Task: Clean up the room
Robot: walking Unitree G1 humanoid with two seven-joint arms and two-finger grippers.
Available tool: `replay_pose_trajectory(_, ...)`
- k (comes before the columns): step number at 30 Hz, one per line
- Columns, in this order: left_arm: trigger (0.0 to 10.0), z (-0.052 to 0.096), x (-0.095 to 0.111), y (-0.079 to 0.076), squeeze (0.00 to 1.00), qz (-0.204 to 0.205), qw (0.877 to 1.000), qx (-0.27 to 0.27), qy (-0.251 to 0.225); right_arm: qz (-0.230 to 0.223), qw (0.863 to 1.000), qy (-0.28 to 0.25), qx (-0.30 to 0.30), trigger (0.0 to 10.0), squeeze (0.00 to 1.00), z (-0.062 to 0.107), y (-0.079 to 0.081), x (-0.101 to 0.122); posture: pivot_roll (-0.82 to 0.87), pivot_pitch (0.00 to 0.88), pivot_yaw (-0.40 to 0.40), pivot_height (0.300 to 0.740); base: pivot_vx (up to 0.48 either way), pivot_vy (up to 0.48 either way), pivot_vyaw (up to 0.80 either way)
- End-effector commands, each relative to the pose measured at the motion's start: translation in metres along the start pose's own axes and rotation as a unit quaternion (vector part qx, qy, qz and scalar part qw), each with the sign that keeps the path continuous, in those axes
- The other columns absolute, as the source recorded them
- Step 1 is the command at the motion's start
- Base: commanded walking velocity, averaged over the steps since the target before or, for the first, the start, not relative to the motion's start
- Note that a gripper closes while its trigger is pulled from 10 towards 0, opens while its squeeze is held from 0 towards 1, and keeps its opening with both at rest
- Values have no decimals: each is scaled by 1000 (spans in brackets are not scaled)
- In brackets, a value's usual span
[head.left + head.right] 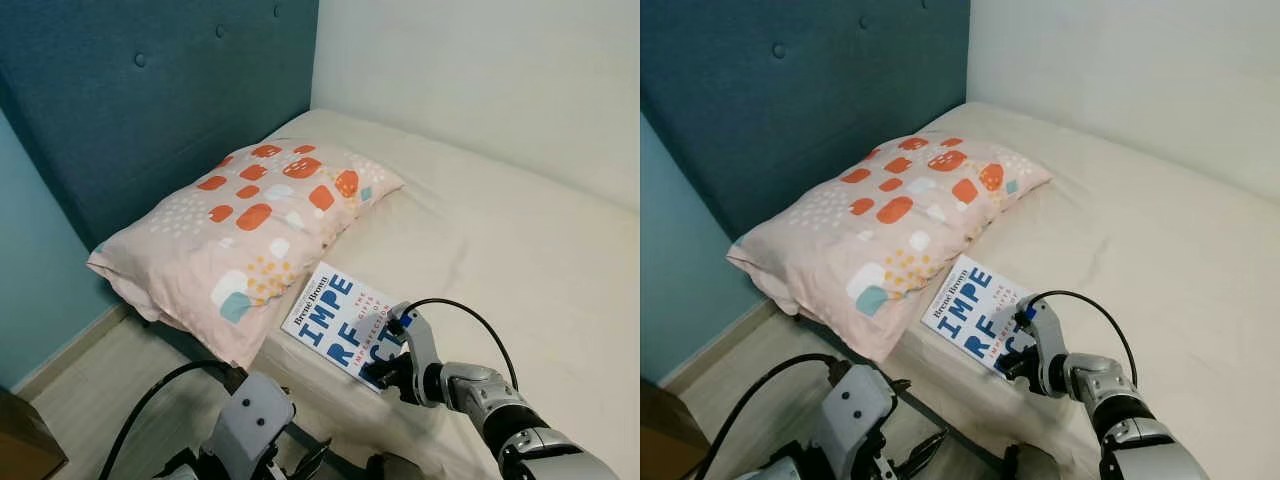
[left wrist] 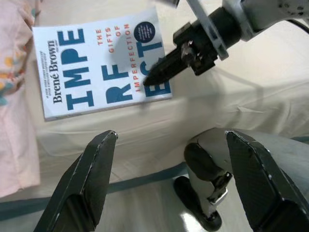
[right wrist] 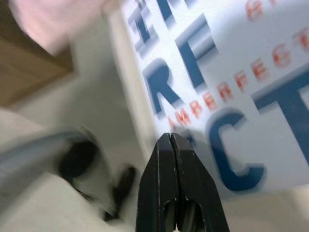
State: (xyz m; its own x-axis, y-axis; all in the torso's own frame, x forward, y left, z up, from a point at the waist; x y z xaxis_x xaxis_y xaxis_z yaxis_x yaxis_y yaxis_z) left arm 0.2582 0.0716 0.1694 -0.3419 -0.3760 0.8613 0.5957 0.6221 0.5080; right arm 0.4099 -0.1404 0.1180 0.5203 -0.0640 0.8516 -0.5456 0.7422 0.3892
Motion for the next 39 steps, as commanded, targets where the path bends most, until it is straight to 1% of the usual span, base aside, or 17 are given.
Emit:
replay_pose_trajectory(1, 10000, 2, -7, 2, 0, 2, 1000, 7, 10, -30, 998, -34, 39, 10000, 0, 3, 7, 14, 56, 352, -80, 597, 0, 0, 0)
replay_pose_trajectory(3, 10000, 1, -11, 9, 0, 6, 1000, 24, 12, -51, 993, -76, 69, 10000, 0, 6, 14, 34, 48, 315, -80, 597, 0, 0, 0)
replay_pose_trajectory(8, 10000, 1, -14, 13, 0, 14, 999, 30, 11, -48, 989, -115, 73, 10000, 0, 8, 18, 50, 32, 258, -72, 597, 0, 0, 0)
replay_pose_trajectory(12, 10000, 3, -19, 15, 0, 55, 997, 49, 11, 7, 989, -145, 33, 10000, 0, 7, 17, 52, 13, 193, -57, 597, 0, 0, 0)
replay_pose_trajectory(14, 10000, 3, -23, 13, 0, 64, 996, 54, 17, 13, 988, -157, 3, 10000, 0, 7, 11, 49, 4, 171, -54, 597, 0, 0, 0)
replay_pose_trajectory(16, 10000, 4, -33, 9, 0, 69, 995, 67, 40, 22, 980, -193, -46, 10000, 0, 11, 3, 46, 3, 154, -52, 597, 0, 0, 0)
replay_pose_trajectory(18, 10000, 6, -55, 17, 0, 57, 986, 124, 92, 27, 969, -234, -73, 10000, 0, 15, 6, 44, -5, 129, -49, 597, 0, 0, 0)
replay_pose_trajectory(19, 10000, 6, -55, 17, 0, 57, 986, 124, 92, 27, 969, -234, -73, 10000, 0, 15, 6, 44, -5, 129, -49, 597, 0, 0, 0)
replay_pose_trajectory(20, 10000, 8, -64, 23, 0, 56, 980, 155, 112, 24, 966, -244, -83, 10000, 0, 17, 8, 40, -12, 122, -49, 597, 0, 0, 0)
replay_pose_trajectory(23, 10000, 18, -97, 39, 0, 124, 945, 241, 182, 28, 960, -256, -112, 10000, 0, 19, 13, 23, -24, 107, -41, 597, 0, 0, 0)
replay_pose_trajectory(24, 10000, 18, -97, 39, 0, 124, 945, 241, 182, 28, 960, -256, -112, 10000, 0, 19, 13, 23, -24, 107, -41, 597, 0, 0, 0)
replay_pose_trajectory(25, 10000, 21, -103, 42, 0, 131, 938, 257, 195, 30, 958, -259, -120, 10000, 0, 20, 14, 18, -24, 107, -41, 597, 0, 0, 0)
replay_pose_trajectory(28, 10000, 47, -142, 60, 0, 138, 874, 364, 291, 44, 942, -267, -197, 10000, 0, 27, 3, -7, -32, 101, -34, 597, 0, 0, 0)
replay_pose_trajectory(30, 10000, 54, -148, 64, 0, 134, 860, 385, 305, 37, 938, -267, -219, 10000, 0, 30, -2, -20, -39, 100, -29, 597, 0, 0, 0)
replay_pose_trajectory(32, 10000, 55, -149, 65, 0, 128, 859, 390, 305, 29, 936, -267, -229, 10000, 0, 31, -4, -26, -39, 100, -29, 597, 0, 0, 0)
replay_pose_trajectory(34, 10000, 47, -144, 63, 0, 121, 870, 381, 287, 26, 936, -256, -241, 10000, 0, 33, -2, -43, -34, 99, -29, 597, 0, 0, 0)
replay_pose_trajectory(39, 10000, 38, -139, 58, 0, 114, 882, 367, 273, 35, 941, -237, -240, 10000, 0, 32, 3, -57, -38, 98, -28, 597, 0, 0, 0)
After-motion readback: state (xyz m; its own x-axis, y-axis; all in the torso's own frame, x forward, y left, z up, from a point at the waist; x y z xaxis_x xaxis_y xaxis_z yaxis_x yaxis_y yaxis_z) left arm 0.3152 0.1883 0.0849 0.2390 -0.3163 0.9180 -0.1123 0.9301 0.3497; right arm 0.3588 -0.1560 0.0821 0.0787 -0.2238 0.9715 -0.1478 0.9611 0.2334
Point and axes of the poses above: a point about 5 cm out from each wrist's last joint towards the gripper, its own z axis pointing back from the gripper into the wrist, its own x axis along the axis of the wrist's last joint, y = z × x, the point moved 5 cm from there along -z, pointing out of the wrist towards the gripper, and after that the axes turned 14 degrees about -z, right-handed, at the moved point
